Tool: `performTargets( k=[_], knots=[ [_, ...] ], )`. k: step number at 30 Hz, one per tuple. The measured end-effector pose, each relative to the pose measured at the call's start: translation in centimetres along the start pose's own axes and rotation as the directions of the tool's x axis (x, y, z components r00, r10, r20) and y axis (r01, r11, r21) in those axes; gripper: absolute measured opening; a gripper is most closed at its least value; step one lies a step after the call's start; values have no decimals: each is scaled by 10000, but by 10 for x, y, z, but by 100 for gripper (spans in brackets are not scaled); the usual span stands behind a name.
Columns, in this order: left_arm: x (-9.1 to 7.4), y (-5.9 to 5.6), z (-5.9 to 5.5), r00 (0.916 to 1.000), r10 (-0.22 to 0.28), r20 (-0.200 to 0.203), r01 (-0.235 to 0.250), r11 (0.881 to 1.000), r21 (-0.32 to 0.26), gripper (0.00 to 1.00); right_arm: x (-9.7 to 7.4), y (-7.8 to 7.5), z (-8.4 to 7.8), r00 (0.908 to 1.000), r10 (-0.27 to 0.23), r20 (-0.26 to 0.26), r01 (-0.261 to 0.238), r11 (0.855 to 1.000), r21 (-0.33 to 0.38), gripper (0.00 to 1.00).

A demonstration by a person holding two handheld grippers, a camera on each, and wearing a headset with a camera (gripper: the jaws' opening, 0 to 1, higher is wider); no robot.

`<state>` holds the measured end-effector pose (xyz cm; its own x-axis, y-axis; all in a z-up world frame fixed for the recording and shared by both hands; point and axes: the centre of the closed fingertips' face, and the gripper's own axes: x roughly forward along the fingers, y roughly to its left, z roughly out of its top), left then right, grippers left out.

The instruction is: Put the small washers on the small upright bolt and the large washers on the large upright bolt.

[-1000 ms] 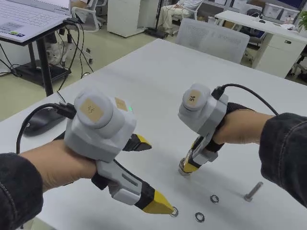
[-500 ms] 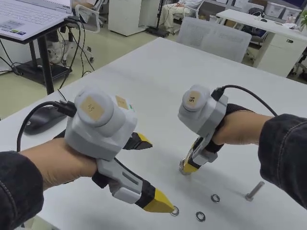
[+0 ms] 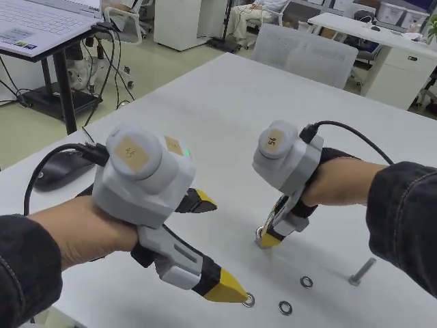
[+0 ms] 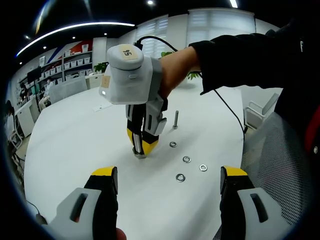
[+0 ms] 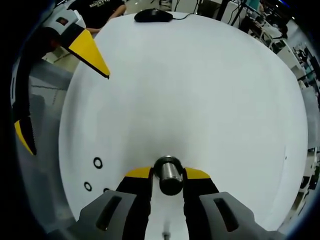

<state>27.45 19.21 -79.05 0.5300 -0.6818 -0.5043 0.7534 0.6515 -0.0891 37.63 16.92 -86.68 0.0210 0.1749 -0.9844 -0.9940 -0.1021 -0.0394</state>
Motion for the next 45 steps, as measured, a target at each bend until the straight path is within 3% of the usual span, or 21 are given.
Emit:
performTargets(
  k=[22, 45],
  knots=[
    [0, 1, -1, 10000, -39, -37, 39, 10000, 8, 84, -2, -2, 0, 9999, -100, 50, 100, 9999, -80, 29],
    [1, -1, -2, 9999, -113, -103, 114, 9999, 62, 84, -16, -1, -14, 9991, -367, 190, 362, 9990, 261, 30]
  ],
)
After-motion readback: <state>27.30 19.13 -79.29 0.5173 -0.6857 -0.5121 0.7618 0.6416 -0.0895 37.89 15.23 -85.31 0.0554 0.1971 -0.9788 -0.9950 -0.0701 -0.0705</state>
